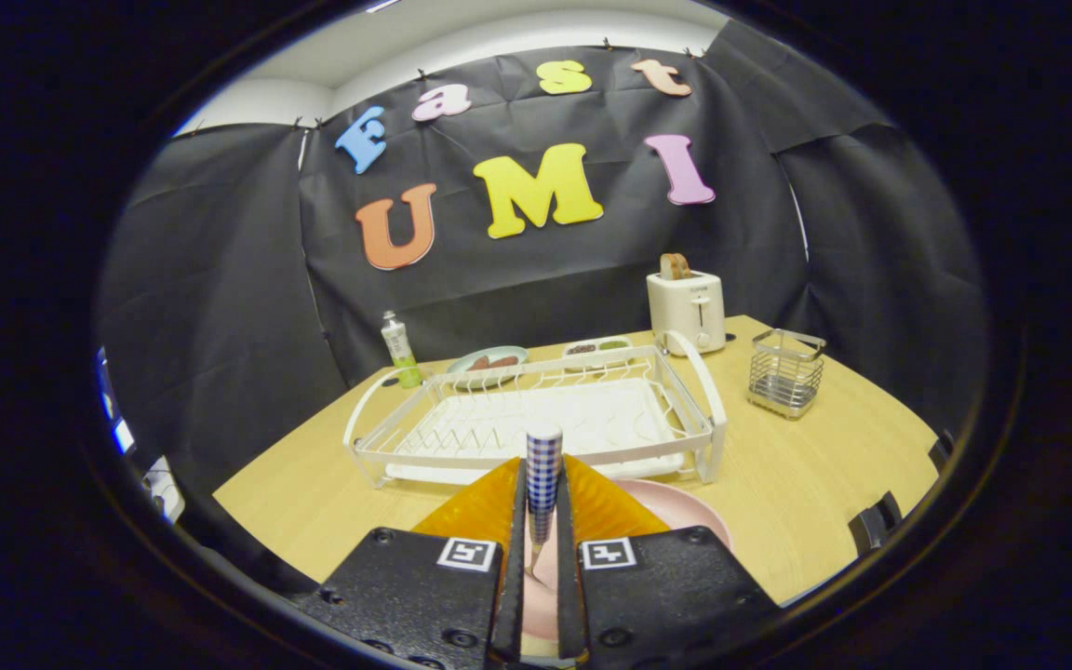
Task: Take the plate from the dish rack, then take the spoon from the basket and place it into the plate.
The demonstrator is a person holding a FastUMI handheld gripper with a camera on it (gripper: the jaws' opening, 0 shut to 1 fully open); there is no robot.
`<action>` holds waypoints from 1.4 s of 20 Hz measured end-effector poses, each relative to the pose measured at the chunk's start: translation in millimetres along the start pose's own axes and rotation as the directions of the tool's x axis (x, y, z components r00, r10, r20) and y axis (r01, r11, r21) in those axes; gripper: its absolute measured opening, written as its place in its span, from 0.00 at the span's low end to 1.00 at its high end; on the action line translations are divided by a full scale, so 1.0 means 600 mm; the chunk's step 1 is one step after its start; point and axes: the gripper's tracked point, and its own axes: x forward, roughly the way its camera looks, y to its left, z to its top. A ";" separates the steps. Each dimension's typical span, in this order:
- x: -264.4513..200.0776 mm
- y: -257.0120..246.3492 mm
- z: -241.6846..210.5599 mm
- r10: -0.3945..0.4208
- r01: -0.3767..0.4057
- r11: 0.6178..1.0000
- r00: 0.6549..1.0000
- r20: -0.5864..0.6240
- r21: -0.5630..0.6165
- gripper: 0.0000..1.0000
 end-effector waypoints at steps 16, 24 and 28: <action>-0.130 -0.064 0.139 -0.122 0.153 0.983 0.957 0.264 -0.101 1.00; -0.275 -0.059 0.180 -0.163 0.194 0.977 0.947 0.278 -0.089 1.00; -0.345 -0.050 0.203 -0.134 0.161 0.985 0.943 0.305 -0.064 1.00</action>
